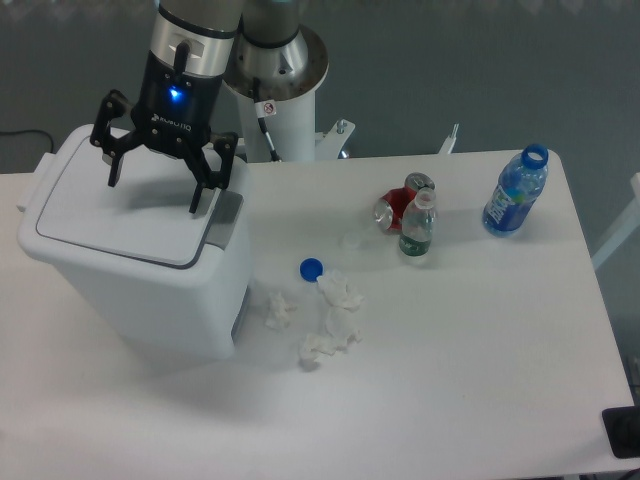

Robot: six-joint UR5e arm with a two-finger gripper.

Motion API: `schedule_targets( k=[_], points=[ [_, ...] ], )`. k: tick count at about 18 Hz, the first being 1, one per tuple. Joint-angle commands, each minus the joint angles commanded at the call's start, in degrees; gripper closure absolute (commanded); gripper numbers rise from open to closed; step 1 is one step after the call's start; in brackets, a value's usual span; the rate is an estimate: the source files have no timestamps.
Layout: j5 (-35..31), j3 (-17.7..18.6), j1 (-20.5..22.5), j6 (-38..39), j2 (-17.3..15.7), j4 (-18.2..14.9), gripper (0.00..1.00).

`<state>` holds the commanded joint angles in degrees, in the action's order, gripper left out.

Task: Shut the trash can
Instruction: 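Press the lid down onto the trash can rim with the gripper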

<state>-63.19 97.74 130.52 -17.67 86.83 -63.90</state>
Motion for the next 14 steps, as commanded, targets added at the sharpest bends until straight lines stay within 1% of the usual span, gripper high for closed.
schedule_targets(
  k=[5,14],
  points=[
    [0.1,0.0,0.0,-1.1,0.9,0.0,0.0],
    [0.1,-0.1,0.0,-1.4,0.7,0.0,0.0]
  ],
)
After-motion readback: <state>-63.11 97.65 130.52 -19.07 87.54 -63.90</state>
